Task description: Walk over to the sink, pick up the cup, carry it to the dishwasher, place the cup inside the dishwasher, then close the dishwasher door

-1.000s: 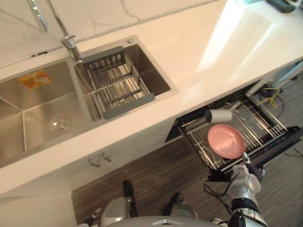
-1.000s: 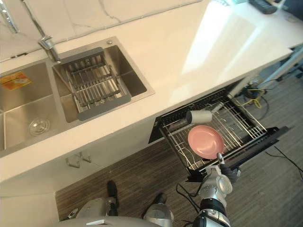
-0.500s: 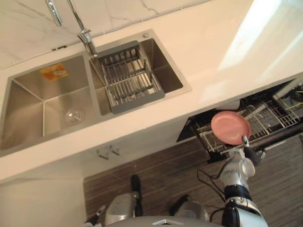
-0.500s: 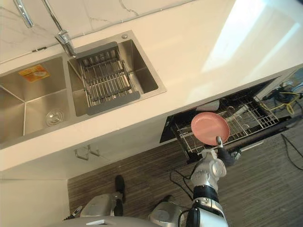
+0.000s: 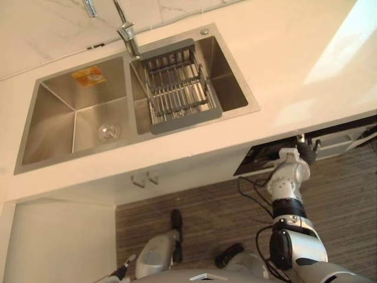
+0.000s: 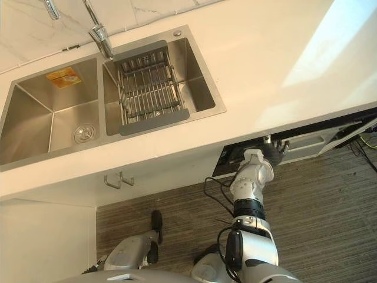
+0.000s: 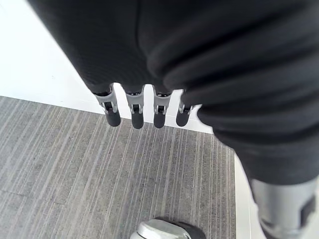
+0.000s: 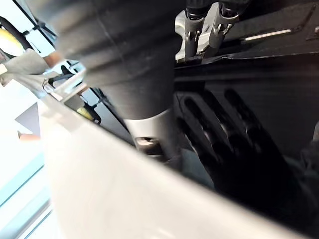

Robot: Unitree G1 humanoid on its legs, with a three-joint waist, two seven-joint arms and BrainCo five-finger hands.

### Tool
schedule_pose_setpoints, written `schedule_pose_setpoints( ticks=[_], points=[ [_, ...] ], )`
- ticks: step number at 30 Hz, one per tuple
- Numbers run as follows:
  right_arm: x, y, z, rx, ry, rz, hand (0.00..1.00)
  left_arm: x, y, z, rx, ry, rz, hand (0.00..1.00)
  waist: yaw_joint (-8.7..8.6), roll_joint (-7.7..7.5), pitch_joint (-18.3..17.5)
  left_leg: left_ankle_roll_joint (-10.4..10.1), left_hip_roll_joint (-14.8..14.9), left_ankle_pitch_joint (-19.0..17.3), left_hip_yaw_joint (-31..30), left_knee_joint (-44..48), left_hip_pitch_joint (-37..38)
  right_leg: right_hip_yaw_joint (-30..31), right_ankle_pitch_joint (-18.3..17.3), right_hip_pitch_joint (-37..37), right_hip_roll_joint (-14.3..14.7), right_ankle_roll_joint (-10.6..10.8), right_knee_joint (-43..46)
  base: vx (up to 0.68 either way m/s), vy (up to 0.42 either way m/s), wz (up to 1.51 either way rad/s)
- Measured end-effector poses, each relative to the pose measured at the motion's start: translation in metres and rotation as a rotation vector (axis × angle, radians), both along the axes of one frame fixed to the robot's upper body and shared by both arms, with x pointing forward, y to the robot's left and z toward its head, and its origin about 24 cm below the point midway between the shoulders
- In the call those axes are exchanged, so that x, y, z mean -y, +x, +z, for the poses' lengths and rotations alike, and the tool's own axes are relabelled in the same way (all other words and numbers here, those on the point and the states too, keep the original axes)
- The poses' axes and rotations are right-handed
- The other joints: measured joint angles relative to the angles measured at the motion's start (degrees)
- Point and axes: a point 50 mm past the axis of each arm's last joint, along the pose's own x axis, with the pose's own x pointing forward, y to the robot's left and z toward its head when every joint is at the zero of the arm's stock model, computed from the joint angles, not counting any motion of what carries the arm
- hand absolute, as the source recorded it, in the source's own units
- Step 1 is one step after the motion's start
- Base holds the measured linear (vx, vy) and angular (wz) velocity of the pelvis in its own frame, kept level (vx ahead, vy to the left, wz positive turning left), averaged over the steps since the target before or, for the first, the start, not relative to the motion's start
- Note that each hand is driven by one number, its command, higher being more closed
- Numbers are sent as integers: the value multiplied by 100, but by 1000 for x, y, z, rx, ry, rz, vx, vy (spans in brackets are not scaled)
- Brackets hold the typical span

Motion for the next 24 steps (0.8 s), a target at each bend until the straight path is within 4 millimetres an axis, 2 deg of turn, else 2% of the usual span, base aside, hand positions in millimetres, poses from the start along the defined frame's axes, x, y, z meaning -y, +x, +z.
schedule_pose_setpoints(
  ticks=[2,8,11,14,16,17,19,20,21,23,24],
  points=[
    [-3,1,0,-2,-8,18,0,-1,0,0,4,3,3,0,53,12,45,-14,89,10,3,1,3,34,63,14,159,-43,-151,-3,-60,-12],
    [-16,8,0,14,-65,136,0,-5,2,1,18,57,21,0,41,12,206,-68,246,35,43,-1,42,156,110,22,407,-117,-325,-28,-71,-10],
    [-22,5,-8,-3,-123,198,0,-6,3,2,36,69,35,0,28,-8,224,-86,291,40,46,-3,43,196,125,22,492,-140,-398,-15,-48,-5],
    [-42,-4,-33,-83,-218,316,0,-7,5,2,58,50,78,0,-3,-51,252,-132,367,32,63,-2,74,195,219,101,627,-164,-615,-5,-32,-6],
    [-56,-24,-65,-201,-251,372,0,-5,5,2,72,28,119,0,-27,-94,259,-183,401,-8,76,6,101,199,288,168,715,-153,-781,0,-18,-5],
    [-59,-30,-73,-232,-256,386,0,-5,5,2,75,22,128,0,-38,-103,264,-182,404,-14,82,6,102,200,302,177,728,-150,-816,8,-3,-3],
    [-65,-56,-103,-364,-284,423,0,-4,7,3,117,5,155,0,-67,-131,261,-207,404,-71,114,5,109,217,346,195,746,-129,-904,20,5,-7],
    [-64,-76,-125,-478,-311,445,0,-5,10,4,152,4,164,0,-85,-178,257,-203,398,-97,164,2,154,252,377,226,753,-113,-954,22,5,-11],
    [-64,-80,-130,-500,-312,449,0,-5,10,4,158,1,165,0,-88,-194,261,-209,397,-109,179,0,174,264,381,239,754,-109,-962,31,6,-16],
    [-62,-109,-159,-668,-324,487,0,-9,14,6,188,-21,175,0,-138,-354,237,-210,380,-152,228,5,330,306,401,390,777,-79,-1048,37,0,-11],
    [-62,-115,-164,-699,-324,495,0,-10,13,6,185,-28,187,0,-160,-409,215,-205,380,-155,230,0,366,307,401,424,784,-75,-1067,52,-21,-4]
  ],
)
